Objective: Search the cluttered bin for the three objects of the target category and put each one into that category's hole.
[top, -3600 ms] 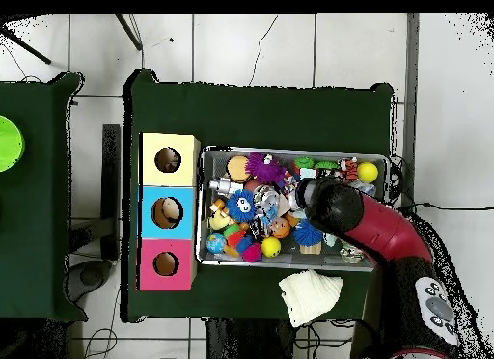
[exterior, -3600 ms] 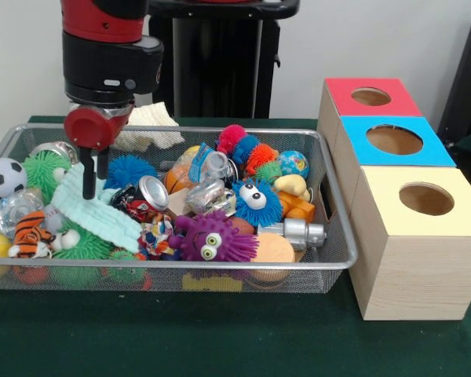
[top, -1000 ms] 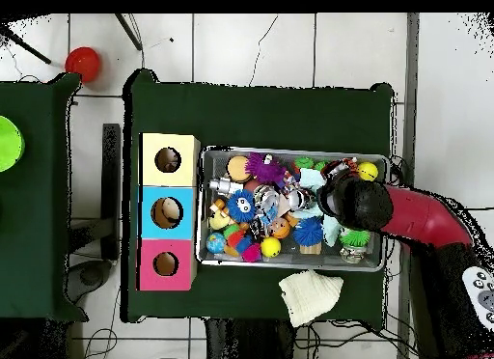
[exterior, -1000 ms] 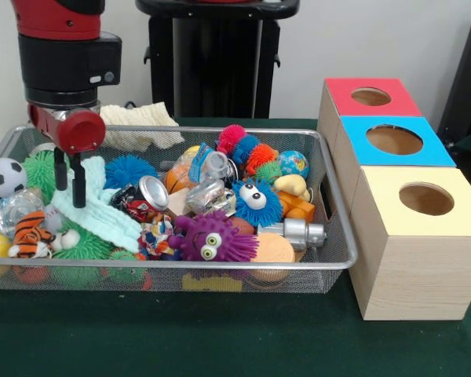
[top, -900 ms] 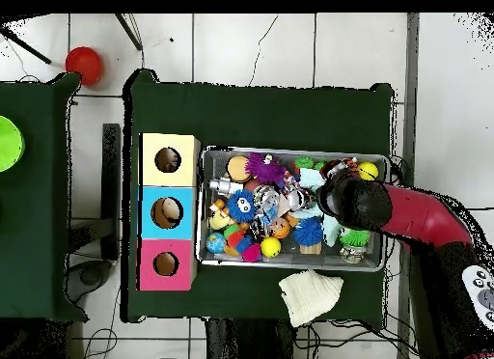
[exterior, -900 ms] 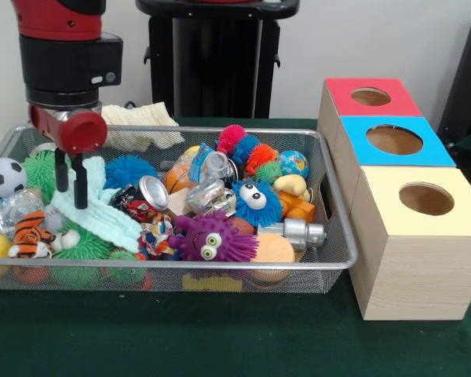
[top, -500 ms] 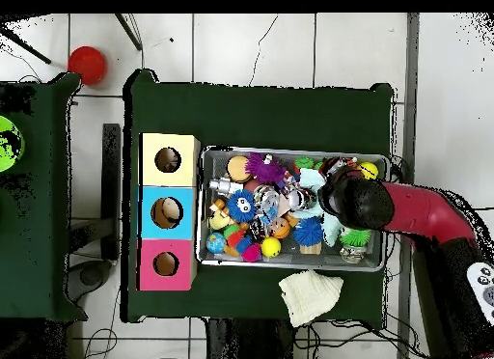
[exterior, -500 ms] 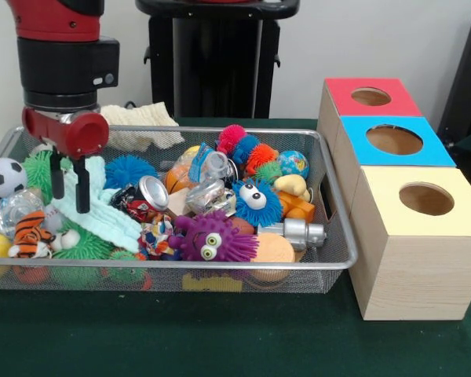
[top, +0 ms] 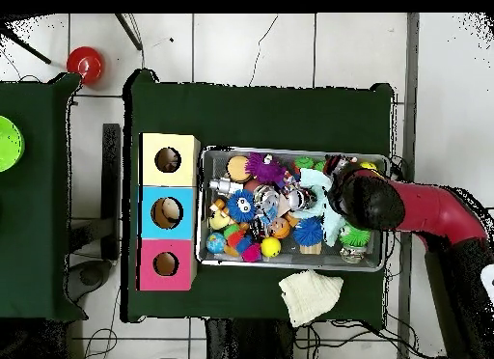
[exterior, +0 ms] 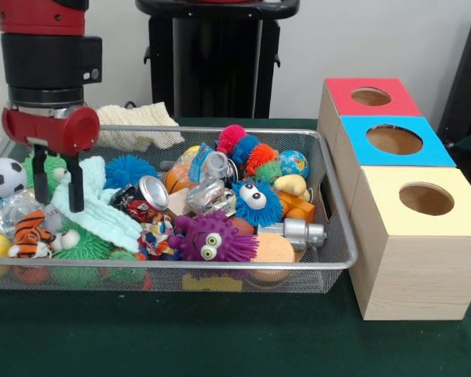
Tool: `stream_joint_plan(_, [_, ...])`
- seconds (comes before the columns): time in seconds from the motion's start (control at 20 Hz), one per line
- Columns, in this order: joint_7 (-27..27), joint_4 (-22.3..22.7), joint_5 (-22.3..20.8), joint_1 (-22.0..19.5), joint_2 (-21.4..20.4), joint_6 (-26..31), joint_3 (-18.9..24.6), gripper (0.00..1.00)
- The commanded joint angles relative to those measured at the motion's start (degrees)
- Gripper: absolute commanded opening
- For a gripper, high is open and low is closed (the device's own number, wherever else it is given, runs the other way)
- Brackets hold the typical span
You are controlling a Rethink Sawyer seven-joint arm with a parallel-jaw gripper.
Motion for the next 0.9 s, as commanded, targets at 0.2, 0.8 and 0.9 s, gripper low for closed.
stream_joint_plan(0.2, [-21.17, 8.62, -1.62, -2.94, -2.89, 8.91, 6.24, 1.0])
stream_joint_plan(0.8, [-7.87, 11.11, -0.48, 0.14, -0.68, 0.62, 3.04, 1.0])
stream_joint_plan(0.9, [-4.78, 9.39, -1.04, 2.17, 0.86, -1.13, 1.23, 1.0])
